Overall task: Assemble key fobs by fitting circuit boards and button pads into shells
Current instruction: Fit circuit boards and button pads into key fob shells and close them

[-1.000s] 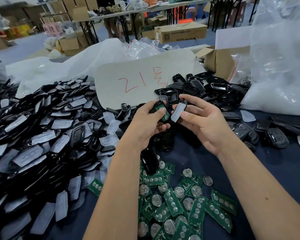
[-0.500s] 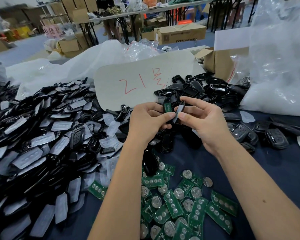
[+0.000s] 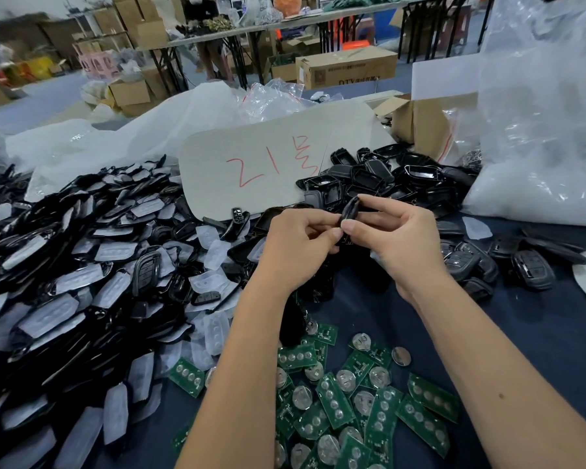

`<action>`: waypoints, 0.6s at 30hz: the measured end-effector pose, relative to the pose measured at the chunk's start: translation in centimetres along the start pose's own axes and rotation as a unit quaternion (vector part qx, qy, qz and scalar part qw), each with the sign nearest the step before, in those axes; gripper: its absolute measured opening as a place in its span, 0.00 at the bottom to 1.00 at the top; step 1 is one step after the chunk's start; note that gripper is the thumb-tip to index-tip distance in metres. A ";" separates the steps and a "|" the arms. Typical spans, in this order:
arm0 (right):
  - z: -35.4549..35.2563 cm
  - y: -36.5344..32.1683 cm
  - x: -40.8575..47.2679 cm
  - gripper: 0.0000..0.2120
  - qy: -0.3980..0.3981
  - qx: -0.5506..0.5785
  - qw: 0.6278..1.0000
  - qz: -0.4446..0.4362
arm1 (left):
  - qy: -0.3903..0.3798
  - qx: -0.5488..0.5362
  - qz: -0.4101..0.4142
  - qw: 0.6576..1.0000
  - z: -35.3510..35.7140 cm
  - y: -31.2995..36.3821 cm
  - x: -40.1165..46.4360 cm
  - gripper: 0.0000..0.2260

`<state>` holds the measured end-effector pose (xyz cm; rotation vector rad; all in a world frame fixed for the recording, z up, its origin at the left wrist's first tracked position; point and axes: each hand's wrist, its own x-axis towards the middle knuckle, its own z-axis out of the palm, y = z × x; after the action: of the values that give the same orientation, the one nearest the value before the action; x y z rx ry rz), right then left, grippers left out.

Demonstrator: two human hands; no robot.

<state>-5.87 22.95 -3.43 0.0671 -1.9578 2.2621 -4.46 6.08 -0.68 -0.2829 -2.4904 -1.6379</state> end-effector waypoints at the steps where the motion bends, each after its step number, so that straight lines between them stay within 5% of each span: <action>1: 0.0 0.0 0.0 0.24 0.009 -0.013 1.000 0.000 | -0.005 0.019 0.011 1.000 0.0 0.0 0.0 0.11; 10: 0.2 -0.4 -0.2 0.24 0.022 -0.169 0.984 -0.059 | 0.009 0.060 0.012 0.998 0.1 0.3 0.0 0.07; 14: 0.0 -0.6 -0.3 0.18 -0.077 -0.122 0.988 -0.060 | -0.018 0.022 -0.017 0.999 -0.6 0.2 -0.2 0.08; 18: 0.0 -0.6 -0.4 0.13 -0.085 -0.077 0.991 -0.068 | -0.042 0.003 -0.034 0.999 -1.1 0.1 -0.2 0.06</action>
<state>-5.40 22.98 -2.87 0.3773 -2.1318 2.0747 -4.19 5.09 -0.26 -0.2752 -2.5937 -1.6761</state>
